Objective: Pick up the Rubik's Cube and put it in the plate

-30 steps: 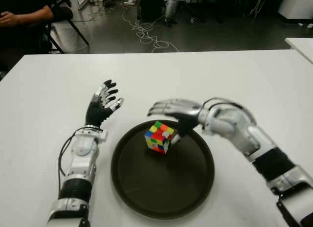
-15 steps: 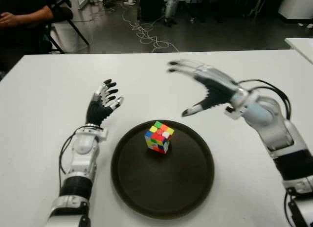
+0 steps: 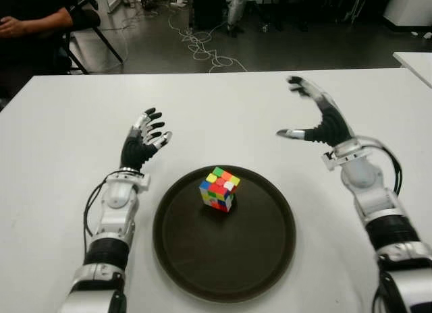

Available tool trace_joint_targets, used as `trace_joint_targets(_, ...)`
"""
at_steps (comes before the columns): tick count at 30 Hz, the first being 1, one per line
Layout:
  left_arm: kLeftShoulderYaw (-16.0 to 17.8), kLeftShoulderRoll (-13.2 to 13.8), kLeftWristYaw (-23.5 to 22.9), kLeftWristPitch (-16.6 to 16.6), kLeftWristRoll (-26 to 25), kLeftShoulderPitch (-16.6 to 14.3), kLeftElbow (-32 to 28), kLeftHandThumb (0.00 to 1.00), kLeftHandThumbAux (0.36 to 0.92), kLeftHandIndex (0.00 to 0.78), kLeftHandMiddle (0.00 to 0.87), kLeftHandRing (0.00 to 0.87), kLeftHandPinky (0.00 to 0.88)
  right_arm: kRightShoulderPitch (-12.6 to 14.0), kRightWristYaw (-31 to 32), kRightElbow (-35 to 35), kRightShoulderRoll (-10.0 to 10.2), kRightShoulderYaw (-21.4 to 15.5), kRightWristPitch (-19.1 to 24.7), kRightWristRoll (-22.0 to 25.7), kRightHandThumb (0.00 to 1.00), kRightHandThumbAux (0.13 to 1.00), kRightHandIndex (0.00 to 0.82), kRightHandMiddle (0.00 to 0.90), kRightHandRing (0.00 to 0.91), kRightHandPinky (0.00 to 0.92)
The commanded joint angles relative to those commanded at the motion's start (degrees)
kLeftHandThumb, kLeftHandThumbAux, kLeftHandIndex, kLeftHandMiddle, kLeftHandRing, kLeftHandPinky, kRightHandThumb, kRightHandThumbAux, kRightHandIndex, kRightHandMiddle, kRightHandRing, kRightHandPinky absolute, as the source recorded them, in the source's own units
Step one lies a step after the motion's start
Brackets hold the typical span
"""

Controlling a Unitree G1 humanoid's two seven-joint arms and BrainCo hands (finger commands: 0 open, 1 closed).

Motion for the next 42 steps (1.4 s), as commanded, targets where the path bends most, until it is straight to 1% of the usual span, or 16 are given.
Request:
trace_joint_targets(1,0.04,-0.07,-0.07,0.09,-0.11,0.02,-0.1,0.174,0.749,0.129,0.185,0.192,0.199,-1.73,0.68,2.57,0.75,-1.6,2.47,2.1,0.191,0.838,0.19,0.236,0.242,0.272)
trace_joint_targets(2,0.06,-0.12,-0.11,0.18,-0.18,0.05,-0.24,0.175,0.753,0.128,0.184,0.193,0.203,-2.9,1.16,4.28,1.2,-2.66,4.05,3.54,0.235,0.837,0.209,0.252,0.257,0.287)
trace_joint_targets(4,0.15,-0.15,-0.18,0.27,-0.32,0.03,-0.32,0.176,0.757,0.126,0.183,0.193,0.209,-4.03,2.15,5.53,1.74,-4.34,6.43,5.98,0.286,0.833,0.231,0.269,0.274,0.305)
trace_joint_targets(7,0.26,-0.21,-0.17,0.26,-0.47,0.1,-0.36,0.178,0.762,0.123,0.181,0.195,0.213,-2.65,2.59,1.02,3.28,-5.12,8.61,8.38,0.336,0.82,0.255,0.294,0.297,0.329)
trace_joint_targets(8,0.27,-0.19,-0.14,0.27,-0.44,0.11,-0.35,0.178,0.762,0.123,0.181,0.195,0.214,-1.04,2.23,-2.81,3.97,-4.71,8.85,8.44,0.341,0.816,0.257,0.297,0.301,0.333)
trace_joint_targets(10,0.26,-0.16,-0.12,0.29,-0.38,0.11,-0.33,0.177,0.756,0.123,0.181,0.195,0.211,0.82,1.82,-7.26,4.64,-4.19,9.39,8.33,0.343,0.801,0.259,0.307,0.31,0.339)
trace_joint_targets(16,0.16,-0.14,-0.44,0.38,-0.38,0.51,-0.84,0.167,0.738,0.12,0.179,0.196,0.214,3.51,1.03,-11.83,4.99,-3.41,8.56,6.94,0.334,0.786,0.242,0.305,0.31,0.338)
trace_joint_targets(18,0.14,-0.12,-0.62,0.55,-0.48,0.56,-1.08,0.166,0.738,0.119,0.18,0.199,0.222,3.94,0.67,-12.74,5.09,-3.24,8.56,6.45,0.334,0.788,0.232,0.302,0.308,0.339)
trace_joint_targets(24,0.1,-0.18,-0.68,0.74,-0.56,0.72,-1.64,0.159,0.754,0.117,0.177,0.198,0.219,4.31,-0.09,-13.65,5.21,-2.94,9.83,5.57,0.336,0.791,0.221,0.298,0.306,0.341)
trace_joint_targets(29,-0.18,-0.05,-0.59,0.93,-0.17,1.06,-2.5,0.146,0.762,0.131,0.184,0.196,0.204,4.19,-0.7,-13.42,5.23,-2.6,10.79,5.02,0.344,0.798,0.226,0.297,0.306,0.339)
trace_joint_targets(36,-0.32,0.19,-0.61,1.19,0.11,1.38,-3.02,0.143,0.757,0.126,0.18,0.193,0.194,3.95,-1.5,-12.65,4.75,-1.96,11.23,3.86,0.337,0.786,0.22,0.296,0.304,0.338)
trace_joint_targets(42,-0.11,0.19,-0.78,1.2,-0.14,1.2,-2.53,0.153,0.751,0.121,0.18,0.196,0.206,3.76,-2.1,-11.93,4.7,-1.63,11.1,3.21,0.345,0.782,0.218,0.297,0.303,0.337)
